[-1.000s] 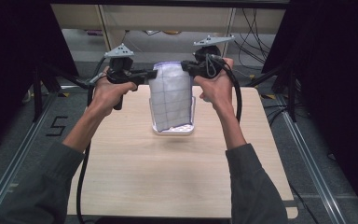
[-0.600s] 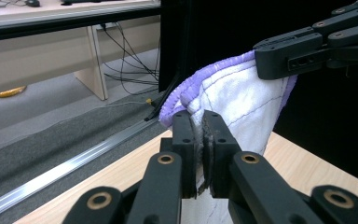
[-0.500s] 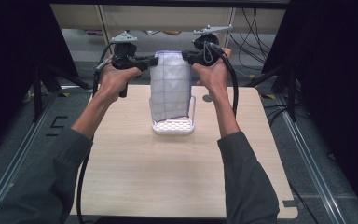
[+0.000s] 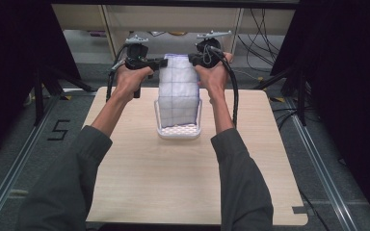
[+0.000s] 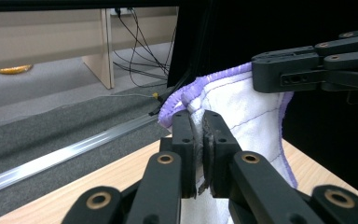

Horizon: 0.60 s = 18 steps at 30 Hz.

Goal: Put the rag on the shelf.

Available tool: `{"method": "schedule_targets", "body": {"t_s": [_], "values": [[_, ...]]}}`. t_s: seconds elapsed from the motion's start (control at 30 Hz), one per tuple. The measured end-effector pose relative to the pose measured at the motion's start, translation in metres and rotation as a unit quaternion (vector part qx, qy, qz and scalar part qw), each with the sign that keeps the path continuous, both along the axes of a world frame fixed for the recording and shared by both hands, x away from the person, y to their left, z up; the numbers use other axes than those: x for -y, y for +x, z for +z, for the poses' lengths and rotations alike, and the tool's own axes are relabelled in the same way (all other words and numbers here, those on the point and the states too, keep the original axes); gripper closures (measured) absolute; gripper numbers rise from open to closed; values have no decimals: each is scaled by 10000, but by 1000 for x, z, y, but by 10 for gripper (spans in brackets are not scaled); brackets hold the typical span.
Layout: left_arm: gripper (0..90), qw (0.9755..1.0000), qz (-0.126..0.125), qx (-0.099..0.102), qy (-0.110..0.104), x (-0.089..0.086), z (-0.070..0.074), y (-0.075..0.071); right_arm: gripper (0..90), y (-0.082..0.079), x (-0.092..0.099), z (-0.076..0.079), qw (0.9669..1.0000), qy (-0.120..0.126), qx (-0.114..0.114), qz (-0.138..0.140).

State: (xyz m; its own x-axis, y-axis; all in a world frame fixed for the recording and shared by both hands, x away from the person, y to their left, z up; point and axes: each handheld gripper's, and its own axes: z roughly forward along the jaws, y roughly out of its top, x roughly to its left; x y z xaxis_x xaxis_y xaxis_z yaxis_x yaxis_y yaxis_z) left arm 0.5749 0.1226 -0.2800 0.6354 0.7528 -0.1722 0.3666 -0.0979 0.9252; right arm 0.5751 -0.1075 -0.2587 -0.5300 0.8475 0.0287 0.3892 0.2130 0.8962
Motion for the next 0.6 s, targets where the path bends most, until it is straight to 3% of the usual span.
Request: {"method": "schedule_targets", "body": {"t_s": [0.33, 0.6], "values": [[839, 9997, 106, -217, -25, -5, -25, 14, 854, 17, 0, -28, 9996, 137, -214, -103], [839, 9991, 87, -374, 173, -2, -43, 21, 851, 27, -1, -48, 9987, 21, -499, -122]]}}
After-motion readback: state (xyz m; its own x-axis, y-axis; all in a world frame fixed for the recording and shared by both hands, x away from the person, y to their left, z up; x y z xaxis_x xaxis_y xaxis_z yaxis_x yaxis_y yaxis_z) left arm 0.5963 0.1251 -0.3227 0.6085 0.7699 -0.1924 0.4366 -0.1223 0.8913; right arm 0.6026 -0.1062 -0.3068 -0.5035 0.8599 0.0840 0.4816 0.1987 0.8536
